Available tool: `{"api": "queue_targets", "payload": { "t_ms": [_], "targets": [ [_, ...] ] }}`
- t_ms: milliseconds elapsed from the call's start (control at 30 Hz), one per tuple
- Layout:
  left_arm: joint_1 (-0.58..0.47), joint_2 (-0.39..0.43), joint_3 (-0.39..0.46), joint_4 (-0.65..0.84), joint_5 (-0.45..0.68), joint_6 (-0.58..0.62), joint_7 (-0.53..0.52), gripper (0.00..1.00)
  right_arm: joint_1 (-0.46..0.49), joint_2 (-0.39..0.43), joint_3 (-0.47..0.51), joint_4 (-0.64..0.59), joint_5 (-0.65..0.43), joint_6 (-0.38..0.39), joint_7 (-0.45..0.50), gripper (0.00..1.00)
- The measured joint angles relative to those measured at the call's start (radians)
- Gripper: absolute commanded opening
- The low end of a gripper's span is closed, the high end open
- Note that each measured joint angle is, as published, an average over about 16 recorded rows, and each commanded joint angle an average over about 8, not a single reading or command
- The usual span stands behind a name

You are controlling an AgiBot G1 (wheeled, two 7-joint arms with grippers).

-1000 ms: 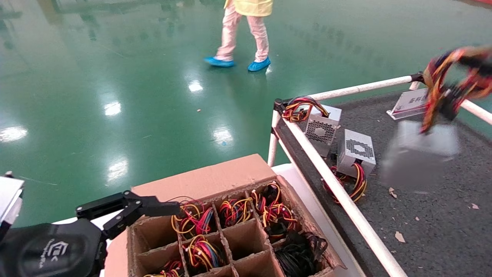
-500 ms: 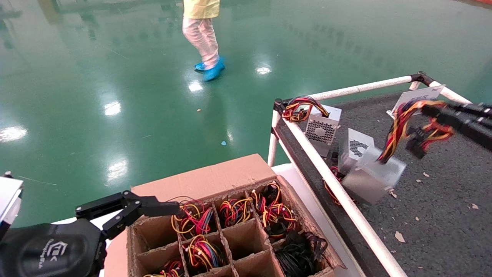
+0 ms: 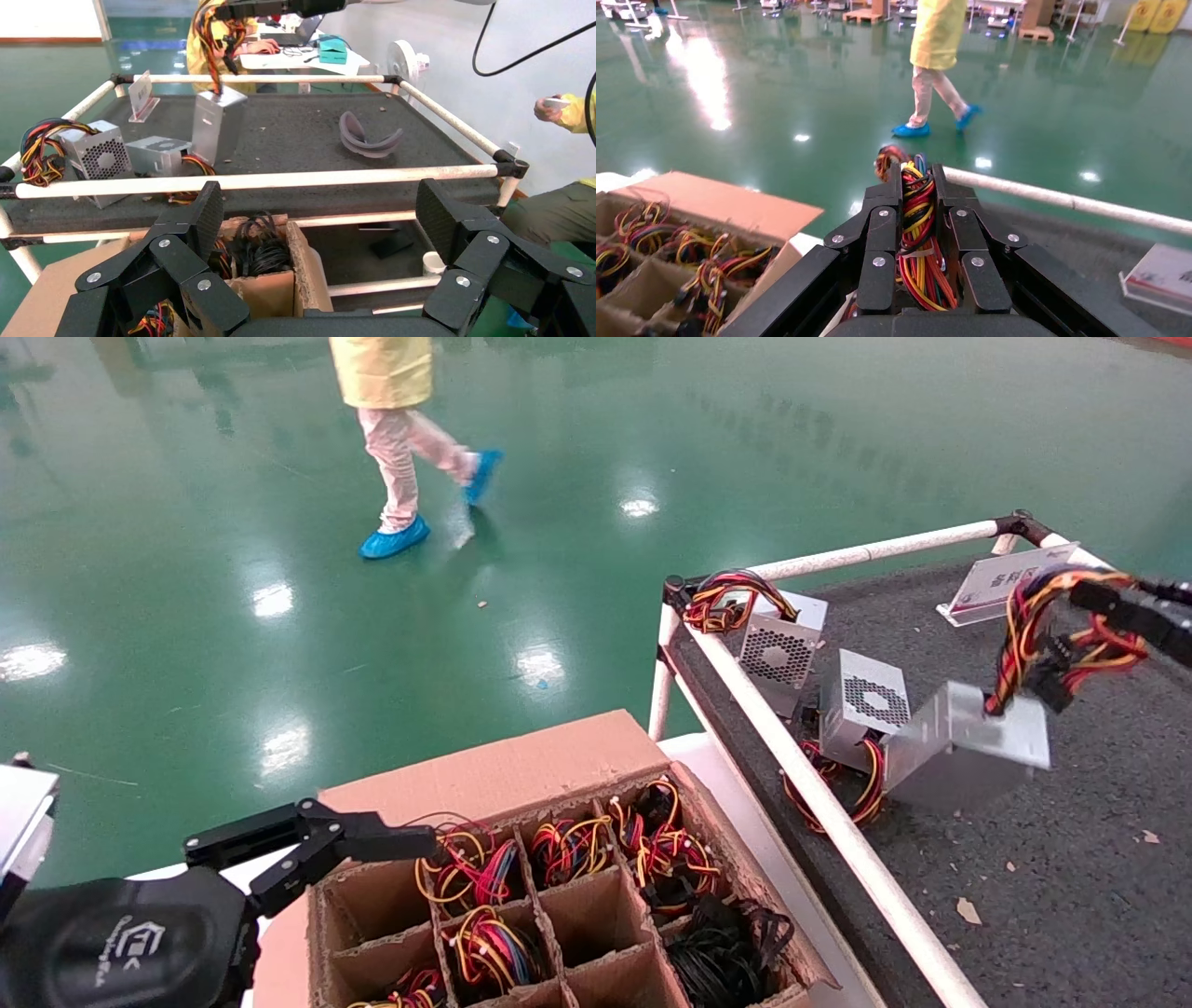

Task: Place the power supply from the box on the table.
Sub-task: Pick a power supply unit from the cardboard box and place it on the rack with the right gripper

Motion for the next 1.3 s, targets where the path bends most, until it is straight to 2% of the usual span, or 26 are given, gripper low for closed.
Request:
{"api": "queue_targets", "payload": {
  "t_ms": [1300],
  "targets": [
    [0.0, 0.0, 0.0, 0.0, 0.0, 0.0, 0.0, 1.0, -0.204, 0.085, -0.043, 0.149, 0.235, -0.01, 0.071, 0.0]
  ]
}}
